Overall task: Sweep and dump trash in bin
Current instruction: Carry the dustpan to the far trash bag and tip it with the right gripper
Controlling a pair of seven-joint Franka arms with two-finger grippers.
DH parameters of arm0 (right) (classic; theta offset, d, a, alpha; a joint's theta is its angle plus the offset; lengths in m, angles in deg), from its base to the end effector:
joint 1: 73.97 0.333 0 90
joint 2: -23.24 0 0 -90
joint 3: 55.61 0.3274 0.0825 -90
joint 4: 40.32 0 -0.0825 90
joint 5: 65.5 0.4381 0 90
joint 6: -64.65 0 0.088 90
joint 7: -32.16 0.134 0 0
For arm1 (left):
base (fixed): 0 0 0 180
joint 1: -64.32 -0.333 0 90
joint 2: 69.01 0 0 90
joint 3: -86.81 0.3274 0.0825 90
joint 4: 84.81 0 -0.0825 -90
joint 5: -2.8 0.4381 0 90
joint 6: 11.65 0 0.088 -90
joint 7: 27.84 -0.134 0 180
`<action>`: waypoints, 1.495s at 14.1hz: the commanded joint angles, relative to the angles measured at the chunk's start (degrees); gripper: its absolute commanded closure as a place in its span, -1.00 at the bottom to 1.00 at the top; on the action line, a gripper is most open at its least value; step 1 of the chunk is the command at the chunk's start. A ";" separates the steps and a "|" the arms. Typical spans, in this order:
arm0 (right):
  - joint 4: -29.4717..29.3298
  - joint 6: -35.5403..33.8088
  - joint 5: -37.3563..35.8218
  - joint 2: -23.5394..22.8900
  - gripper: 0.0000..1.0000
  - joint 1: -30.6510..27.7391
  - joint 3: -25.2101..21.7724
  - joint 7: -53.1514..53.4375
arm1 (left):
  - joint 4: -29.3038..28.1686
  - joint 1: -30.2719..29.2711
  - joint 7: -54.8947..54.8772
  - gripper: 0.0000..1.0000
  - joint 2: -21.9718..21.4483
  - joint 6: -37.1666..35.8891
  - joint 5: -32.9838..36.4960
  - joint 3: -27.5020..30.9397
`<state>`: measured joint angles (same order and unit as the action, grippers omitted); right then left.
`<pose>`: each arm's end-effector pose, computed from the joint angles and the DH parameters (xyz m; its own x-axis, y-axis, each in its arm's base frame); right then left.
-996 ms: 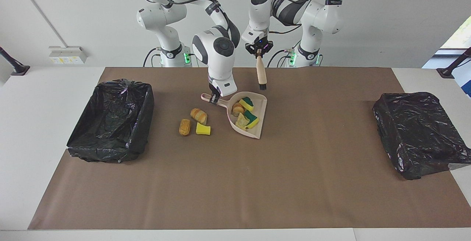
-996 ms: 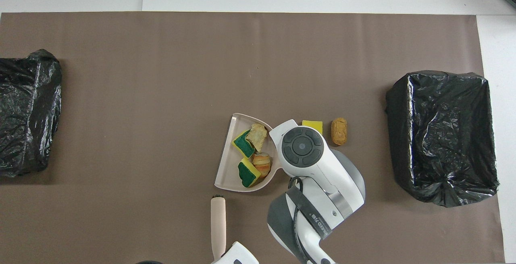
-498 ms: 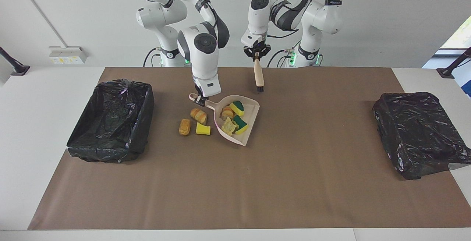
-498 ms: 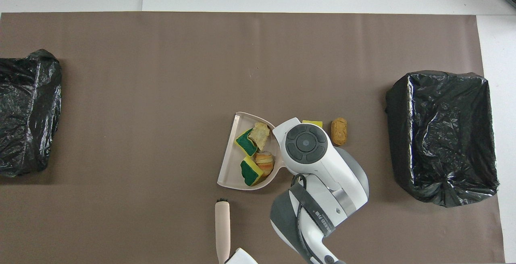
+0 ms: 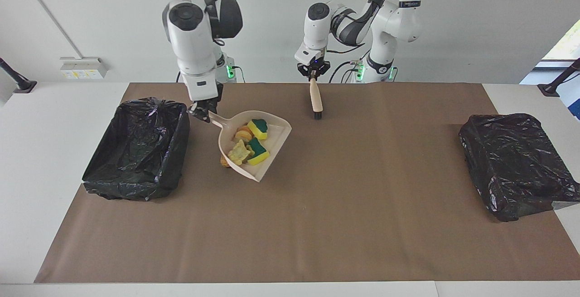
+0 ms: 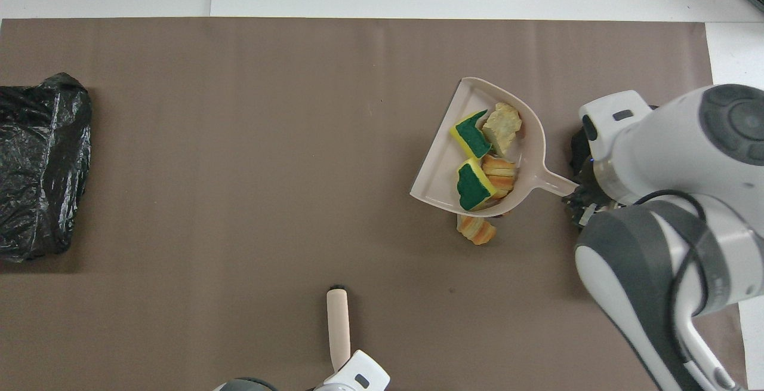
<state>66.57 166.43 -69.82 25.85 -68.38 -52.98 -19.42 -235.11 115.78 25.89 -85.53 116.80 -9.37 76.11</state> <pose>0.5896 0.0769 0.4983 0.4870 0.8692 -0.0863 0.8729 -0.4878 0.0120 0.1991 -0.3870 0.2835 0.9902 0.0047 -0.1399 0.0016 -0.9998 -0.0221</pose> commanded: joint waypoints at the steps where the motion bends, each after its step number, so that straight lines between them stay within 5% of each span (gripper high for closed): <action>1: -4.31 -3.86 0.10 -0.41 1.00 -8.28 0.63 -8.59 | 1.93 -3.11 -5.11 -0.18 2.26 -1.44 -1.01 0.41; 2: -5.19 -4.48 0.10 -0.41 1.00 -11.88 0.54 -11.93 | 3.59 -5.47 -6.51 -0.71 2.53 -3.28 -1.01 0.49; 3: -5.81 -4.83 0.19 -0.50 1.00 -15.05 0.54 -14.84 | 5.87 -7.58 -7.66 -1.00 2.97 -5.48 -1.01 0.50; 6: -6.16 -4.83 -0.68 -0.50 1.00 -20.52 -2.08 -23.28 | 14.48 -14.78 -10.03 -1.00 2.89 -12.86 1.52 0.67; 10: -6.17 -3.78 -2.96 -0.41 1.00 -21.23 -9.20 -32.25 | 26.78 -27.70 -26.78 -1.00 2.71 -23.32 4.79 0.67; 16: -2.22 1.92 -20.43 1.08 1.00 -21.67 -10.89 -34.90 | 43.83 -41.42 -42.54 -1.00 3.41 -36.23 9.97 0.67; 21: 1.65 8.35 -31.33 0.73 1.00 -21.32 -10.80 -39.30 | 60.10 -47.14 -49.15 -1.00 9.20 -48.55 10.24 0.76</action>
<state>66.25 172.45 -96.68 25.73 -89.47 -64.36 -56.56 -182.95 70.63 -21.44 -81.37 73.01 -0.33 77.67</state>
